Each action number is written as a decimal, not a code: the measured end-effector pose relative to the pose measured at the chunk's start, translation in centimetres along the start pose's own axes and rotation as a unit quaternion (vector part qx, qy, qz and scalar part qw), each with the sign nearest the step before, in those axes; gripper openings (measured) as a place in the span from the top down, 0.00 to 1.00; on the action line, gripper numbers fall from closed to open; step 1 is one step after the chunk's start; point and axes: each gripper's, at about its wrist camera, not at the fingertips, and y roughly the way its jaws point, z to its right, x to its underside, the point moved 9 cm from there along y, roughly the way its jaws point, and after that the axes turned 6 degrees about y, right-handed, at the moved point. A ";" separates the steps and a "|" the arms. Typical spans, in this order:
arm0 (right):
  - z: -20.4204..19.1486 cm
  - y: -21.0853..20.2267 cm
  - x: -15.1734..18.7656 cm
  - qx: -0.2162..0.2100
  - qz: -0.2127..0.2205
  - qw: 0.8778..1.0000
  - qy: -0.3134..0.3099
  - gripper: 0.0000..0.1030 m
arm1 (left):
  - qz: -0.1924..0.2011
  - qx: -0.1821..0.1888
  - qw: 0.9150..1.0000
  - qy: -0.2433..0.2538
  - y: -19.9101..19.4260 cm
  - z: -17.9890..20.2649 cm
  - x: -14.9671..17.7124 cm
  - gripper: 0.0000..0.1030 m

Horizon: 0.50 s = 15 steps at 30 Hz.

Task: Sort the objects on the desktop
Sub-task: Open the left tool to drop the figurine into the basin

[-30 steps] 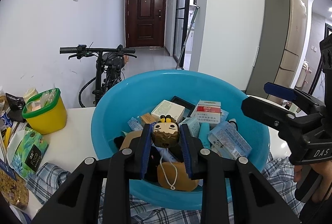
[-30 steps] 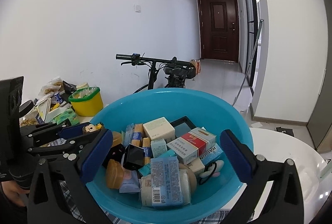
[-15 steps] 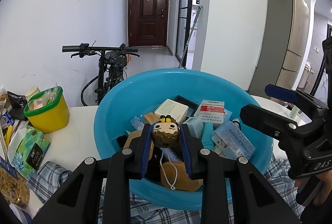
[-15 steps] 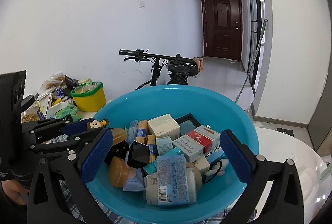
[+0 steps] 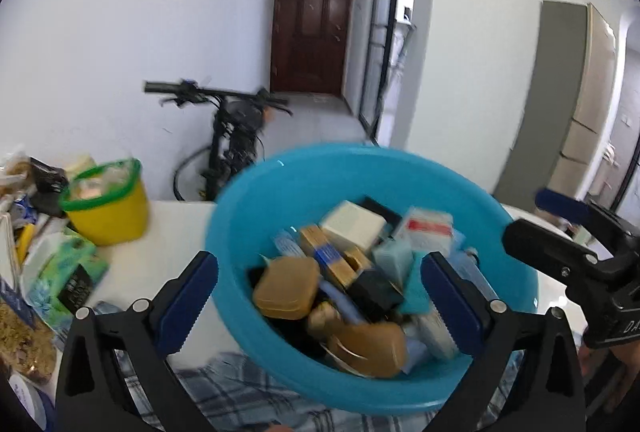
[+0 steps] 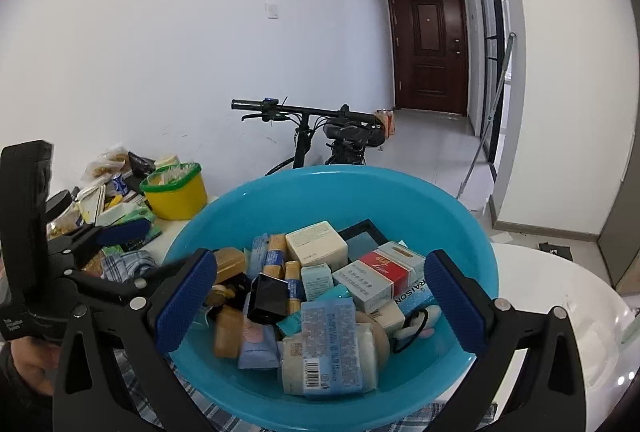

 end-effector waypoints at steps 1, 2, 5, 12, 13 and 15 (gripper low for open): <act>0.1 0.0 0.0 0.005 0.000 1.000 -0.001 0.00 | 0.003 0.005 1.000 0.000 -0.1 0.0 -0.1 0.00; 0.0 0.0 0.0 0.005 -0.001 1.000 -0.003 0.00 | 0.003 0.011 1.000 -0.002 -0.2 -0.1 -0.1 0.00; -0.1 0.1 0.0 0.003 -0.002 1.000 -0.003 0.00 | -0.003 0.011 1.000 -0.007 0.0 -0.3 -0.1 0.00; -0.1 0.6 0.4 0.006 -0.010 1.000 -0.006 0.00 | -0.016 0.001 1.000 -0.005 0.5 -0.6 0.3 0.00; -0.2 0.7 0.5 0.007 -0.012 1.000 -0.006 0.00 | -0.015 -0.003 1.000 -0.004 0.5 -0.7 0.3 0.00; -0.3 1.0 0.8 0.008 -0.019 1.000 -0.009 0.00 | -0.014 -0.010 1.000 0.000 0.5 -0.9 0.3 0.00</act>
